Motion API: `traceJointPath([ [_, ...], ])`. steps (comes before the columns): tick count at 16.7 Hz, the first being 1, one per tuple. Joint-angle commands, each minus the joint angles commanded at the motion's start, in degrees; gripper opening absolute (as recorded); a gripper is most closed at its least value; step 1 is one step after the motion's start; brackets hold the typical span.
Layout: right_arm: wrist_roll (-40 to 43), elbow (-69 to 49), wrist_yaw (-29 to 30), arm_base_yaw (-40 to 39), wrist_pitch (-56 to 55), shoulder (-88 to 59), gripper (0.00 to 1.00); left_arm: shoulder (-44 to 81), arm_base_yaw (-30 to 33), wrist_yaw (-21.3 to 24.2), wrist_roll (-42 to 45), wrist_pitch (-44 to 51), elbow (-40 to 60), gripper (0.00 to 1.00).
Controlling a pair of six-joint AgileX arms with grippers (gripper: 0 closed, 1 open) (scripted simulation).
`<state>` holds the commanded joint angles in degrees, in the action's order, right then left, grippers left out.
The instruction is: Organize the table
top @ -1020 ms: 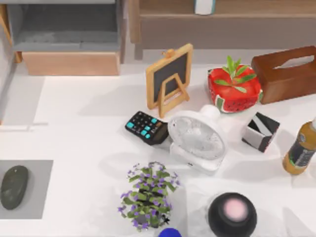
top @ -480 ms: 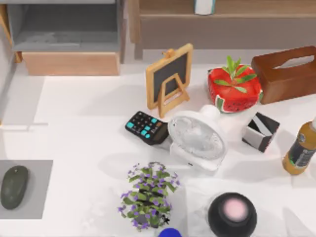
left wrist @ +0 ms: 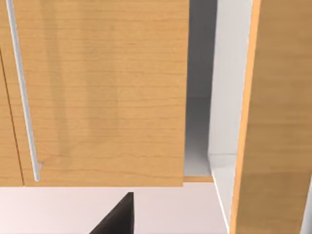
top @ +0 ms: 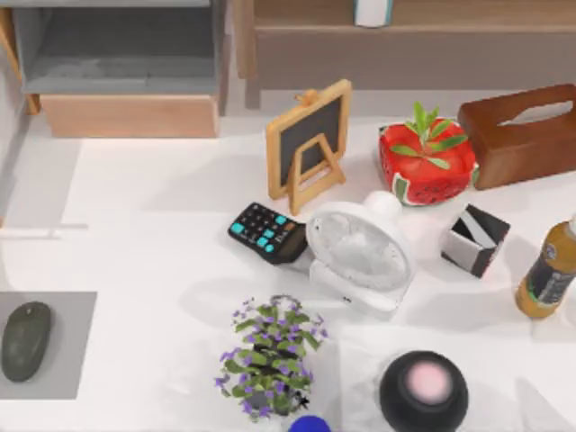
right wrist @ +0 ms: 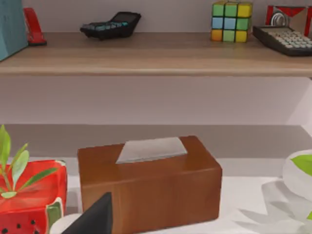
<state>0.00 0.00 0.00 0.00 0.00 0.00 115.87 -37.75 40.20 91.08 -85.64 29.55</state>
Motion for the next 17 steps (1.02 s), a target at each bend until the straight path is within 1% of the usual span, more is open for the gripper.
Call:
traceJointPath([
  [9,0.0,0.0,0.0,0.0,0.0,0.0,1.0,0.0,0.0,0.0,0.0,0.0,0.0,0.02],
  [10,0.0,0.0,0.0,0.0,0.0,0.0,1.0,0.0,0.0,0.0,0.0,0.0,0.0,0.0],
  [17,0.0,0.0,0.0,0.0,0.0,0.0,1.0,0.0,0.0,0.0,0.0,0.0,0.0,0.0],
])
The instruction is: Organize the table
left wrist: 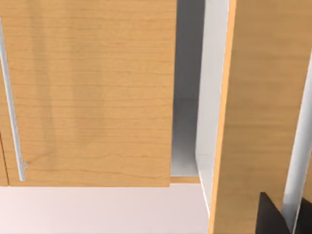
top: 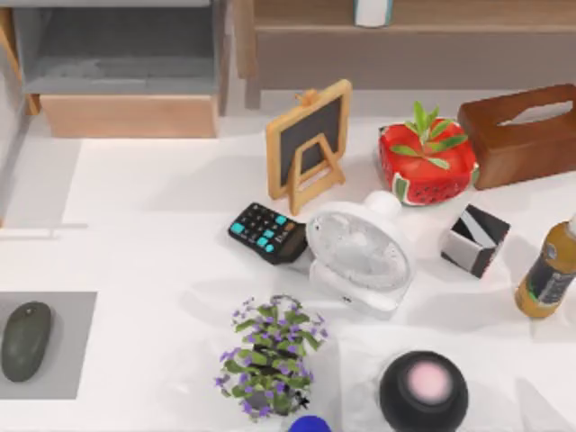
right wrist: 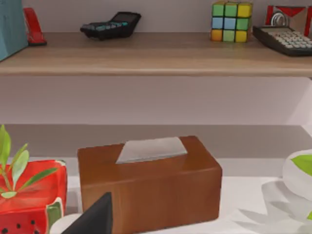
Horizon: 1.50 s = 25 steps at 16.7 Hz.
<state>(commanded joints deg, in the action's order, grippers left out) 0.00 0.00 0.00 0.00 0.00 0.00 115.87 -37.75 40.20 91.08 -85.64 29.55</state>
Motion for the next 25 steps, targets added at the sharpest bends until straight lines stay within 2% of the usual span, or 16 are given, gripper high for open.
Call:
traceJointPath([
  [4,0.0,0.0,0.0,0.0,0.0,0.0,1.0,1.61,1.12,-0.88,-0.02,1.73,1.76,0.0],
  [11,0.0,0.0,0.0,0.0,0.0,0.0,1.0,5.7,6.68,-6.74,-0.47,7.45,12.22,0.0],
  [17,0.0,0.0,0.0,0.0,0.0,0.0,1.0,6.59,7.27,-7.36,-0.51,8.53,13.08,0.0],
  [25,0.0,0.0,0.0,0.0,0.0,0.0,1.0,12.01,11.73,-11.76,-0.8,15.35,26.27,0.0],
])
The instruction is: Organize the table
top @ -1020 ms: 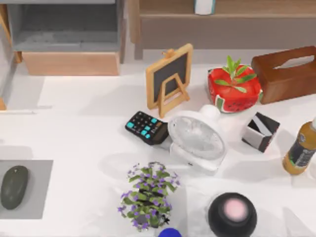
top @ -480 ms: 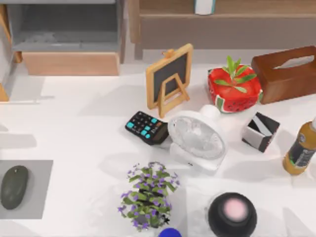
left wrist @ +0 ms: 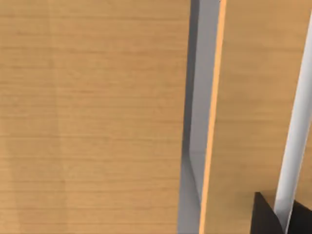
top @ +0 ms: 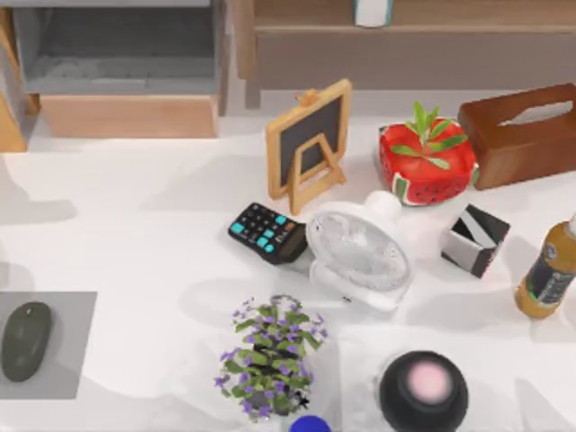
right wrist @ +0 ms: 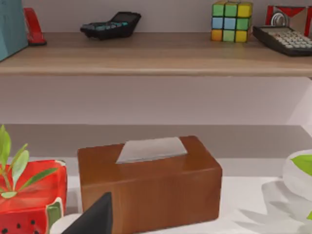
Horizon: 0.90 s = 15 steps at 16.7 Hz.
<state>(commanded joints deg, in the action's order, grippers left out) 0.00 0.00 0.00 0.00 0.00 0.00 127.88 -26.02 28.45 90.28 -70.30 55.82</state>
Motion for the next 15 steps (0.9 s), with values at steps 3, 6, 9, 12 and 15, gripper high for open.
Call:
traceJointPath([
  [3,0.0,0.0,0.0,0.0,0.0,0.0,1.0,-0.04,-0.31,0.08,-0.05,0.1,-0.24,0.0],
  [6,0.0,0.0,0.0,0.0,0.0,0.0,1.0,1.72,0.52,-0.23,0.47,1.75,1.84,0.0],
  [9,0.0,0.0,0.0,0.0,0.0,0.0,1.0,4.44,1.74,-1.66,0.47,4.47,7.96,0.0],
  [12,0.0,0.0,0.0,0.0,0.0,0.0,1.0,6.72,3.22,-3.29,-0.13,7.69,14.37,0.0],
  [15,0.0,0.0,0.0,0.0,0.0,0.0,1.0,7.4,3.62,-3.76,-0.29,8.69,15.94,0.0],
])
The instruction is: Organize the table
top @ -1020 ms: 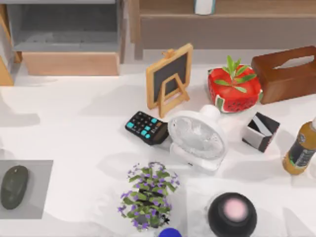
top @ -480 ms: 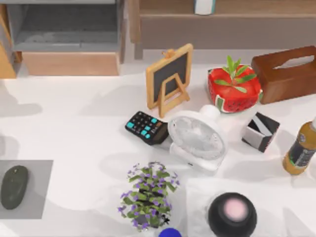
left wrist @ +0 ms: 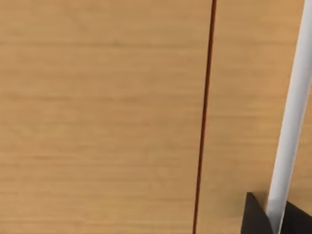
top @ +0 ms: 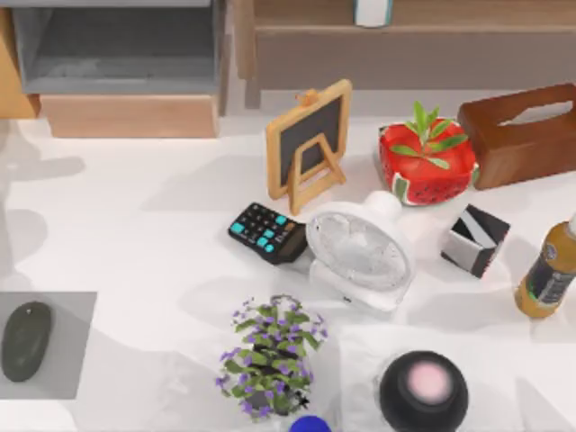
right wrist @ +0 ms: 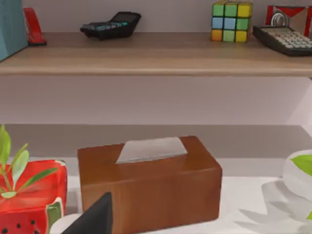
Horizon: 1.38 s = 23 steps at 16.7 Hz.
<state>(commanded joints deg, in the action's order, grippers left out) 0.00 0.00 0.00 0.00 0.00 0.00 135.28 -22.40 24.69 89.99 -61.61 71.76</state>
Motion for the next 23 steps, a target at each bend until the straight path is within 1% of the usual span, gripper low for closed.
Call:
traceJointPath([
  [2,0.0,0.0,0.0,0.0,0.0,0.0,1.0,0.0,0.0,0.0,0.0,0.0,0.0,0.0],
  [15,0.0,0.0,0.0,0.0,0.0,0.0,1.0,0.0,0.0,0.0,0.0,0.0,0.0,0.98],
  [16,0.0,0.0,0.0,0.0,0.0,0.0,1.0,0.0,0.0,0.0,0.0,0.0,0.0,1.0],
  [23,0.0,0.0,0.0,0.0,0.0,0.0,1.0,0.0,0.0,0.0,0.0,0.0,0.0,1.0],
])
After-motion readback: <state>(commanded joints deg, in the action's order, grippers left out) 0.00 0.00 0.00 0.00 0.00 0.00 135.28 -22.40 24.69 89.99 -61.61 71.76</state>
